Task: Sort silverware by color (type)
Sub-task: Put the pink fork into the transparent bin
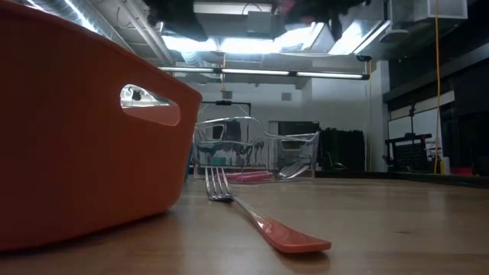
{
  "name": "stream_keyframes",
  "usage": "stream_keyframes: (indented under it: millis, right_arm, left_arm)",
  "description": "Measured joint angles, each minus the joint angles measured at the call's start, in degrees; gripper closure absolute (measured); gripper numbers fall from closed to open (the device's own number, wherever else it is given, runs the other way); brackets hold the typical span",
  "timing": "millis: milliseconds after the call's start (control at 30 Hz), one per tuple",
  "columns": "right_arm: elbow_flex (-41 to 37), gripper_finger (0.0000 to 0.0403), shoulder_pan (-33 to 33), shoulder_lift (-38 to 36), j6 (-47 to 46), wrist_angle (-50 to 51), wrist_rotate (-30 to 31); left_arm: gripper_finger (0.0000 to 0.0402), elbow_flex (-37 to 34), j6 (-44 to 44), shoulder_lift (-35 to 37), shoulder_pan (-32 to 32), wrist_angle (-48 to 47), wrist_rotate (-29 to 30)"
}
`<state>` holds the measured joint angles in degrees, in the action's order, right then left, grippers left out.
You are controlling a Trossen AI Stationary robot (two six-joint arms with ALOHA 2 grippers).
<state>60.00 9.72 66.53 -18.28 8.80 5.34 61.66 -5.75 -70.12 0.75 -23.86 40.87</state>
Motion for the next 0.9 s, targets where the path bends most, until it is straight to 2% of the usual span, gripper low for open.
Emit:
stream_keyframes:
  millis: [67, 200, 267, 367, 500, 667, 900]
  right_arm:
    - [-0.9, 0.0399, 0.0, -2.1, 1.7, -1.1, -0.7]
    - [-7.1, 0.0399, 0.0, -4.3, 2.2, -10.0, -2.4]
    - [-11.9, 0.0399, 0.0, -4.0, 1.7, -18.4, -3.9]
    - [-19.1, 0.0399, 0.0, -1.4, -2.1, -37.2, -7.0]
    - [-24.9, 0.0399, 0.0, 5.0, -4.6, -55.9, -7.7]
    - [-23.9, 0.0398, 0.0, 14.6, -5.7, -66.3, -12.6]
    - [-19.8, 0.0398, -3.0, 22.3, -3.3, -68.9, -14.4]
  left_arm:
    - [0.0336, -4.4, -1.7, 2.2, 0.0, 3.5, -0.1]
    - [0.0336, -14.7, -2.7, 4.5, 0.0, 22.0, -5.1]
    - [0.0336, -19.5, -2.2, 4.0, 0.0, 34.3, -10.0]
    - [0.0336, -24.4, -1.4, 1.2, 0.0, 53.6, -16.8]
    - [0.0336, -26.4, -1.6, -3.7, 0.0, 69.3, -20.9]
    - [0.0336, -24.2, -1.6, -8.7, 0.0, 76.1, -21.6]
    - [0.0336, -21.5, -1.2, -11.2, -0.1, 75.8, -19.8]
